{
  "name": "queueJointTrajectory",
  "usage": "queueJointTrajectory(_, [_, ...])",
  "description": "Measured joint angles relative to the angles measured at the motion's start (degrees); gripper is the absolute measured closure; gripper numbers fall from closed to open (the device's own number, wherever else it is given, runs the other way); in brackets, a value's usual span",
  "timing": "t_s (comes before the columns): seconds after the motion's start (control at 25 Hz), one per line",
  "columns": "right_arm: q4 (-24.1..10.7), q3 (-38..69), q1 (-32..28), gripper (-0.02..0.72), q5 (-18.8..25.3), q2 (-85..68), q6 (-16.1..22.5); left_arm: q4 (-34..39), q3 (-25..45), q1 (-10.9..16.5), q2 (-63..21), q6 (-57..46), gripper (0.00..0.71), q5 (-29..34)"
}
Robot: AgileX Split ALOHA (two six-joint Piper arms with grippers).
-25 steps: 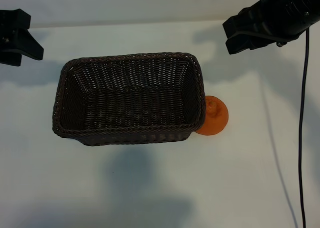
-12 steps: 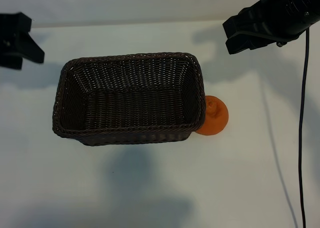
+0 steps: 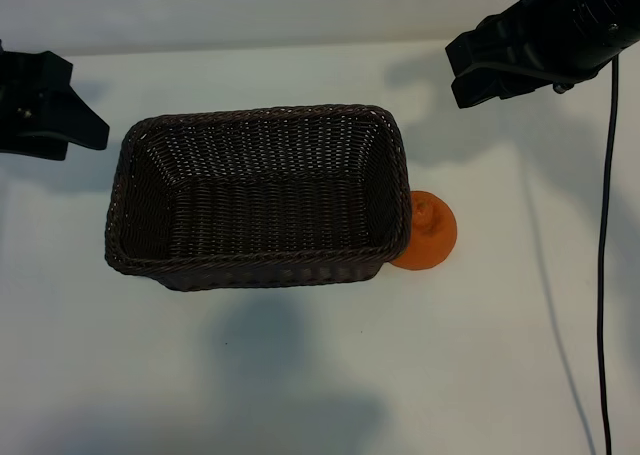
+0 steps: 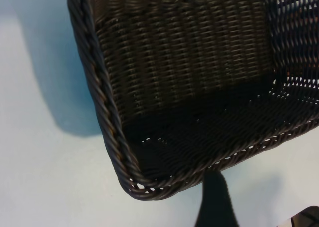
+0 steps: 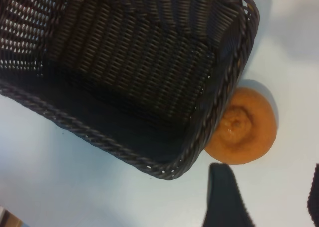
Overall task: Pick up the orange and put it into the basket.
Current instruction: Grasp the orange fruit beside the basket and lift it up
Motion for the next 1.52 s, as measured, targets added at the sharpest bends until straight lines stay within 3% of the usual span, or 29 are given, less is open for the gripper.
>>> queueJointTrajectory(0.64, [0.0, 0.0, 0.0, 0.293, 0.0, 0.0, 0.0, -7.6, 0.0, -0.1, 1.2, 0.2, 0.186, 0.0])
queueJointTrajectory(1.36, [0.1, 0.0, 0.0, 0.293, -0.4, 0.0, 0.0, -9.0, 0.0, -0.7, 4.4, 3.0, 0.186, 0.0])
queueJointTrajectory(1.52, [-0.1, 0.0, 0.0, 0.293, -0.2, 0.0, -2.9, -9.0, 0.0, -0.7, 4.4, 4.0, 0.186, 0.0])
